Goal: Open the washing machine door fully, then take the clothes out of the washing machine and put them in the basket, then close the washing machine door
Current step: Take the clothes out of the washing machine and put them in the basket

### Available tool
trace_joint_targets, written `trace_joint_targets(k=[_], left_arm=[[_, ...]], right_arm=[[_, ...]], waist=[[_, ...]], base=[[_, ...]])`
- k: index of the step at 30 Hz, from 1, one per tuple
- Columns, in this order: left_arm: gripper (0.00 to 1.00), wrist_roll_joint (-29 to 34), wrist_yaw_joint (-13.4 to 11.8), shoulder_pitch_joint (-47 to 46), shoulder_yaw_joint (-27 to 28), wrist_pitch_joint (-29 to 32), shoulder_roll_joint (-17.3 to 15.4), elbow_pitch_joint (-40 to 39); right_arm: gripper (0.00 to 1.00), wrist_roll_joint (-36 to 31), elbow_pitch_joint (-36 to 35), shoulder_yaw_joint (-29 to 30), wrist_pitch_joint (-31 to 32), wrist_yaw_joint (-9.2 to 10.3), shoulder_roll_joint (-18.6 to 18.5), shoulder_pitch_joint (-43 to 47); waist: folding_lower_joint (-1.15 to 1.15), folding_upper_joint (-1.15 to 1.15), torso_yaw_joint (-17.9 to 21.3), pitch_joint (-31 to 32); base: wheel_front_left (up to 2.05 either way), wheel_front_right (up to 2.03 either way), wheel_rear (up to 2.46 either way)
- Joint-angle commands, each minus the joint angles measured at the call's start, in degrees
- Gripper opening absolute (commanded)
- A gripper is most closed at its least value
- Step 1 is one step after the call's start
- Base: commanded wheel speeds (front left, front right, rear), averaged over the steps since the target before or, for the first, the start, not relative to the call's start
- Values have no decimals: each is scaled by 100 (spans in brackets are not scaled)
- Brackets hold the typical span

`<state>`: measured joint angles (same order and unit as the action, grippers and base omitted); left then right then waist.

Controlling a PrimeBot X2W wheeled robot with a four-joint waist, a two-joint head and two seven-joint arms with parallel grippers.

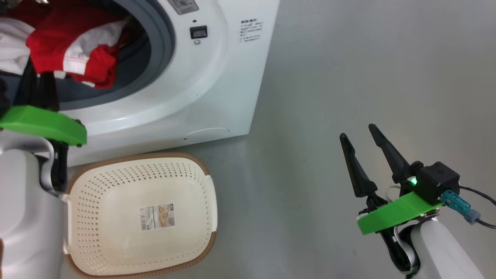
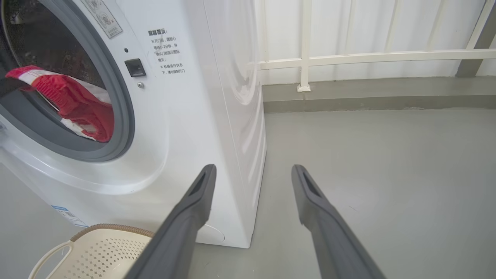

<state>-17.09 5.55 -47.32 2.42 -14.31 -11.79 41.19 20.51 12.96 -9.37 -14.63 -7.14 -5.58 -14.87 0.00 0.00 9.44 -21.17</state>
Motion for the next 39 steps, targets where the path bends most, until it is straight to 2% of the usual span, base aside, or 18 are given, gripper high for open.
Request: trace_joint_targets(k=[1, 14, 30, 39], left_arm=[[0, 99, 40, 150, 220, -68, -180, -288], [0, 346, 181, 1175, 881, -69, 346, -1940], [0, 238, 192, 2328, 1110, -69, 662, -4018], [0, 354, 193, 2749, 1043, -69, 773, -4194]], right_arm=[[100, -43, -120, -50, -37, -35, -71, 99], [100, -48, -133, 110, -37, -35, -113, 273], [100, -68, -186, 207, -37, -35, -159, 432], [100, -64, -209, 211, -37, -35, -161, 444]], waist=[[0, 0, -67, 93], [0, 0, -227, 330], [0, 0, -391, 509], [0, 0, -412, 476]], base=[[0, 0, 0], [0, 0, 0], [0, 0, 0], [0, 0, 0]])
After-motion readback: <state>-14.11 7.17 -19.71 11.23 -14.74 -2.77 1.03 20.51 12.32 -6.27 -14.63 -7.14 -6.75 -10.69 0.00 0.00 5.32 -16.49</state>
